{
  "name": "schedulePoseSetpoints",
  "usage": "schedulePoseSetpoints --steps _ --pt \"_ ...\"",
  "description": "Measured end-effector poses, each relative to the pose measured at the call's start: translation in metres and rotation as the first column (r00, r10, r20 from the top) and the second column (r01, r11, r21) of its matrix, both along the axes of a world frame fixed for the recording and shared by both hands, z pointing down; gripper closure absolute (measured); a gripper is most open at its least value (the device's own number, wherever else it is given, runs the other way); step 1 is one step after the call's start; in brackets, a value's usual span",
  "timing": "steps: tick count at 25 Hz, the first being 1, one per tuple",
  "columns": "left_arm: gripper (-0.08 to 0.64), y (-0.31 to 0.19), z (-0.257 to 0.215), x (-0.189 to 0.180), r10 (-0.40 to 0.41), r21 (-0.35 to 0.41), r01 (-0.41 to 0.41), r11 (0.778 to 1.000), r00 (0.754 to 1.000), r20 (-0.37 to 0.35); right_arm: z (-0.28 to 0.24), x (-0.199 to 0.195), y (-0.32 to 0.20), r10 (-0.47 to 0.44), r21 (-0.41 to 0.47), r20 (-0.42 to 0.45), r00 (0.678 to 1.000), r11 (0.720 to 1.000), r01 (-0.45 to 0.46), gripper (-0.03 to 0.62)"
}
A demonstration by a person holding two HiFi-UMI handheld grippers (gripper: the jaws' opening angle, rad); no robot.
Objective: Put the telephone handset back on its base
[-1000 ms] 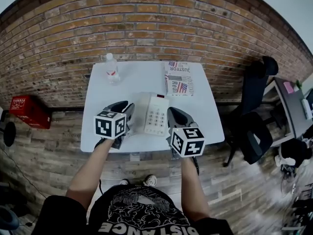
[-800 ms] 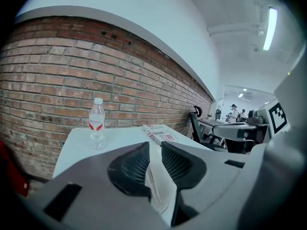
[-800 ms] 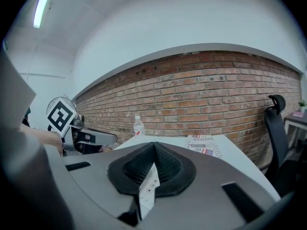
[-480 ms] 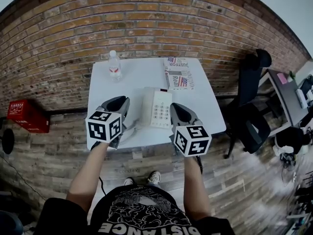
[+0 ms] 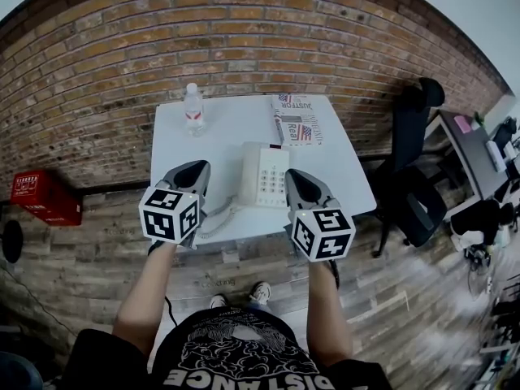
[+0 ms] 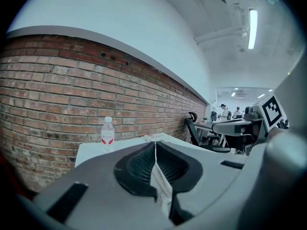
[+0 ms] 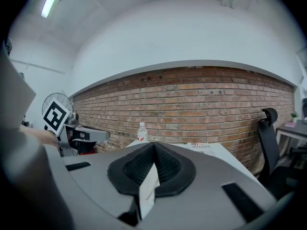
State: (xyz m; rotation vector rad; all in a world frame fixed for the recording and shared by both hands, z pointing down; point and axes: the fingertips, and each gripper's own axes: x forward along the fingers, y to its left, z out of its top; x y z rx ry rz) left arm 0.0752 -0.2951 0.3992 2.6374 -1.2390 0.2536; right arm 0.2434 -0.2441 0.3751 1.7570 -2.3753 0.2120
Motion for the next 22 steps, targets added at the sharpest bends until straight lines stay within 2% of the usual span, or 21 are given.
schedulePoseSetpoints --steps 9,22 --pt "0.549 0.008 -0.001 -0.011 0.001 -0.002 -0.001 1.0 1.0 -0.018 -0.002 -0.006 0.011 0.017 0.004 -0.011 1.0 1.0 -0.017 0.592" --pt "0.549 0.012 0.005 -0.008 0.017 -0.013 -0.017 1.0 1.0 -0.009 -0.003 -0.007 0.017 0.031 0.012 -0.006 1.0 0.999 -0.031 0.592"
